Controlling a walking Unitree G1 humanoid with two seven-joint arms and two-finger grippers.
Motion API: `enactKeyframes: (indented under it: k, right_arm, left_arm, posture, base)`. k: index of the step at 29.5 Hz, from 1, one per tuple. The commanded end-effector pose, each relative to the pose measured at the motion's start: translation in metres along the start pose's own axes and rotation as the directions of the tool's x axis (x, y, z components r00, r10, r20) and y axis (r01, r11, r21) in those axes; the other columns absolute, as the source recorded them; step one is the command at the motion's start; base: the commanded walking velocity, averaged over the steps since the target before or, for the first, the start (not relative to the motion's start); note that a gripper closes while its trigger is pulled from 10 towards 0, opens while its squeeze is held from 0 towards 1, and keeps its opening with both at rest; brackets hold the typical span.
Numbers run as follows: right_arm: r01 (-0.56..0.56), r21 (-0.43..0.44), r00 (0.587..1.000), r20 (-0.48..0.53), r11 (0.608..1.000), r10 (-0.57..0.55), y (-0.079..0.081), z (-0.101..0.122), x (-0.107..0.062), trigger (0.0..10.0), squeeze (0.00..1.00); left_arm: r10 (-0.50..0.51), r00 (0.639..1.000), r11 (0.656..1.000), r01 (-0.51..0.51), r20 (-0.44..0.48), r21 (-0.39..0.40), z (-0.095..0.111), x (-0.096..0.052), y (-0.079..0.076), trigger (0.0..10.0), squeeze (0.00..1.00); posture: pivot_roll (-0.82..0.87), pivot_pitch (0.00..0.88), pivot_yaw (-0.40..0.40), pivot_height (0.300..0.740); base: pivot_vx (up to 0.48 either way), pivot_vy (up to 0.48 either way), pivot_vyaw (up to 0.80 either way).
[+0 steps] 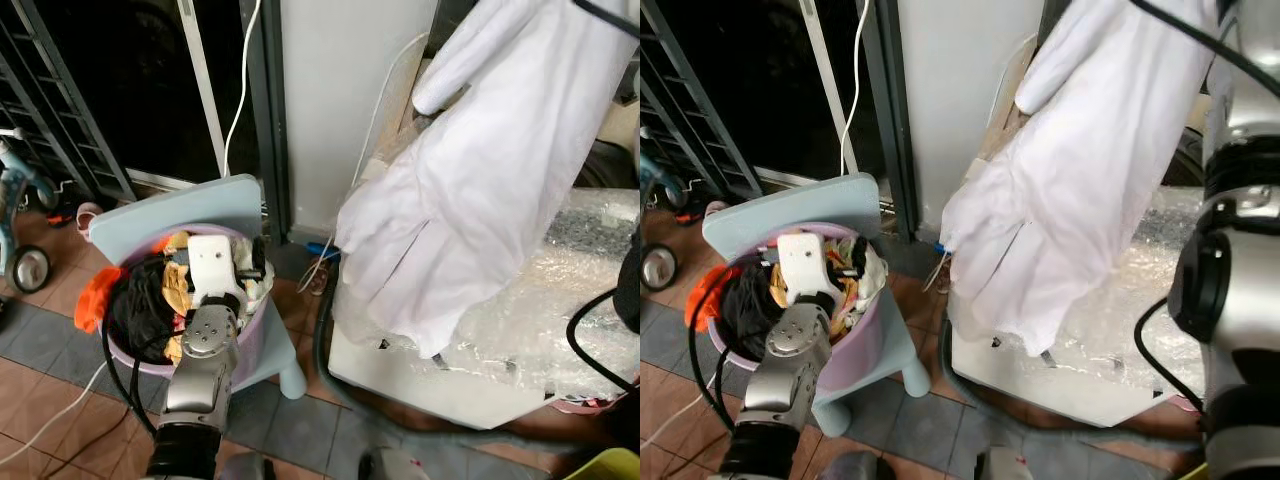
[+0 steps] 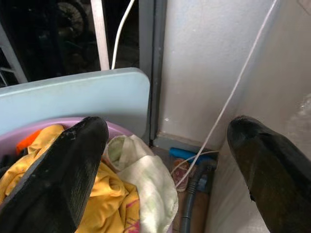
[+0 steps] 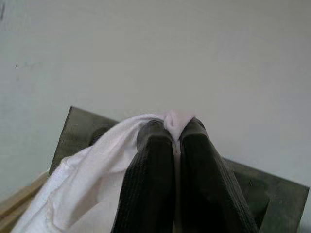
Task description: Clothes washing
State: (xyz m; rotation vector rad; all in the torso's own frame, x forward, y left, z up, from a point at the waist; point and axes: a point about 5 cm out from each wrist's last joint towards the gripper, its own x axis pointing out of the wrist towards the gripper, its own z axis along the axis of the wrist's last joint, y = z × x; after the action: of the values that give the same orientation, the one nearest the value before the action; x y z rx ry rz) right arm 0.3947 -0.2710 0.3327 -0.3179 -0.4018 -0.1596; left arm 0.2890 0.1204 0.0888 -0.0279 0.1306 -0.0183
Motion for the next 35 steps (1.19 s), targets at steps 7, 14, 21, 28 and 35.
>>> enactKeyframes:
  k: [7,14,21,28,35]
  right_arm:
    - [-0.148,0.116,0.952,-0.252,0.982,0.173,0.051,-0.077,-0.039,10.0,1.0]
    - [-0.194,0.234,0.955,-0.175,0.953,0.238,0.065,-0.079,-0.052,10.0,1.0]
    - [-0.385,0.307,0.913,-0.01,0.87,0.408,0.073,-0.062,-0.068,10.0,1.0]
    - [-0.745,0.124,0.646,-0.113,0.656,0.755,0.086,-0.083,-0.119,10.0,1.0]
    - [-0.76,0.031,0.598,-0.359,0.65,0.717,0.078,-0.118,-0.135,10.0,1.0]
  left_arm:
    - [0.001,1.0,1.0,-0.001,0.0,0.016,0.003,0.004,0.003,10.0,0.0]
    - [-0.001,1.0,1.0,0.001,-0.006,0.019,0.001,0.002,0.003,10.0,0.0]
    - [-0.002,1.0,1.0,0.002,-0.013,0.021,-0.001,-0.001,0.003,10.0,0.0]
    - [-0.045,0.999,0.999,0.046,-0.024,0.016,-0.001,-0.002,0.0,10.0,0.0]
    - [-0.048,0.999,0.999,0.048,-0.025,0.02,-0.001,-0.003,0.0,10.0,0.0]
  posture:
    - [-0.06,0.0,0.014,0.74]
    - [-0.06,0.0,0.013,0.74]
    - [-0.07,0.0,0.02,0.74]
    - [-0.07,0.0,0.033,0.74]
    - [-0.06,0.0,0.031,0.74]
  base:
    - [0.0,0.0,0.0]
    - [0.0,0.0,0.0]
    - [0.0,0.0,0.0]
    - [0.0,0.0,0.0]
    - [0.0,0.0,0.0]
